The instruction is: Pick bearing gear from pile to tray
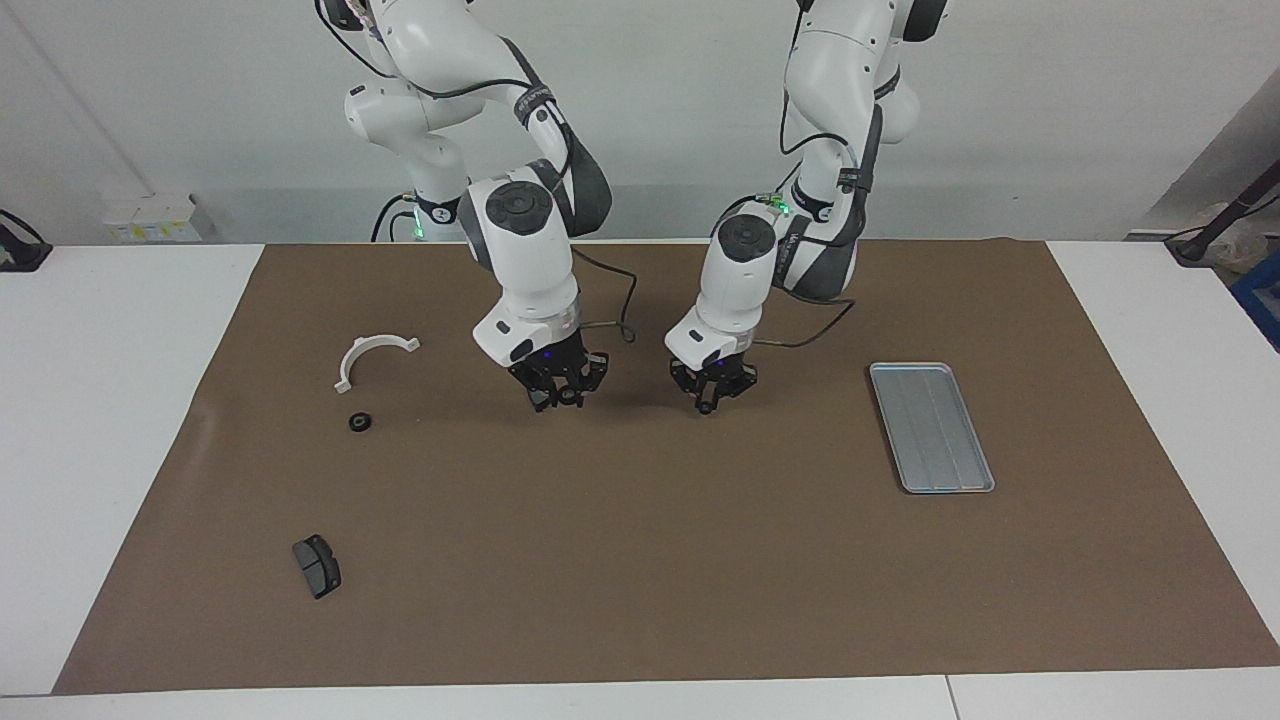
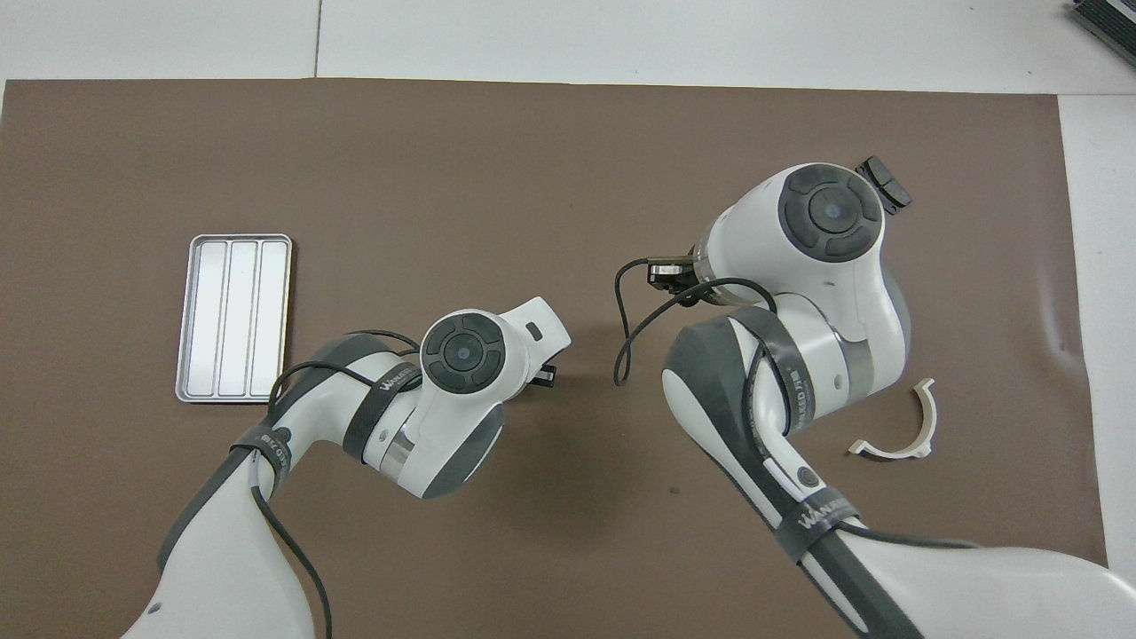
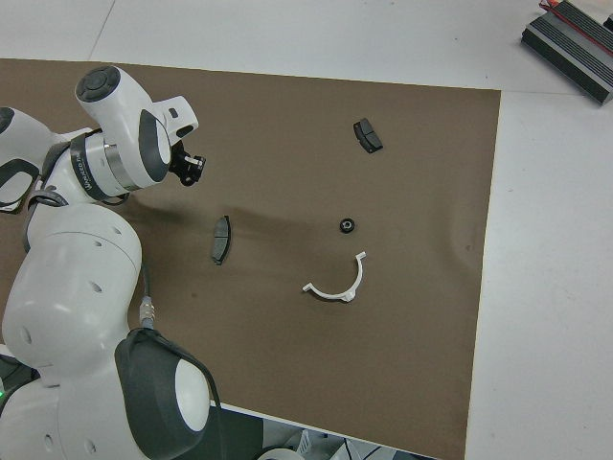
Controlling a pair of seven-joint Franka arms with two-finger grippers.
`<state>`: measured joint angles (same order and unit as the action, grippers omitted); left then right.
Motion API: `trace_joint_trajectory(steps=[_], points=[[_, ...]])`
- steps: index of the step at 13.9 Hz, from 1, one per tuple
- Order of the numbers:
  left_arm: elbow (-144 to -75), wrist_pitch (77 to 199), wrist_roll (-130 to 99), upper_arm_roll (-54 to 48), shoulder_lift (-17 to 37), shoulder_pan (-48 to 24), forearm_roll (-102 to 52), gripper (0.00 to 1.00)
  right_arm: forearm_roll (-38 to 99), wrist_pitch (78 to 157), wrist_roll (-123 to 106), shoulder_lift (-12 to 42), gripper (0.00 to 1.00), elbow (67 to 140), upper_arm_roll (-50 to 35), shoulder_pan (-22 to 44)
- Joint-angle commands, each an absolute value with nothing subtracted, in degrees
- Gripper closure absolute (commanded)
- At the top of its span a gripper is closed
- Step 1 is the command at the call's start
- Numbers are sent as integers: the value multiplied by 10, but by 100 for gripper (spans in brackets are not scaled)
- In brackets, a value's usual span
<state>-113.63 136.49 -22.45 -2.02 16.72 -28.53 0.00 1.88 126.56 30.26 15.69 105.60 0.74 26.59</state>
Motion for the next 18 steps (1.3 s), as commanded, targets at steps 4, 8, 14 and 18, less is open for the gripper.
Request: trace_joint_trajectory(steps=[4, 8, 14, 18], points=[[-1128, 1333, -149, -25, 152, -143, -2, 98, 18, 1321, 401, 182, 100, 1075, 9, 335], [-1129, 1307, -75, -25, 134, -47, -2, 98, -7, 1330, 474, 216, 100, 1059, 10, 382], [-1172, 1299, 24, -24, 114, 40, -2, 98, -30, 1359, 536, 253, 60, 1047, 9, 413], [-1194, 1314, 25, -24, 109, 40, -2, 79, -30, 1356, 536, 253, 15, 1044, 10, 410]])
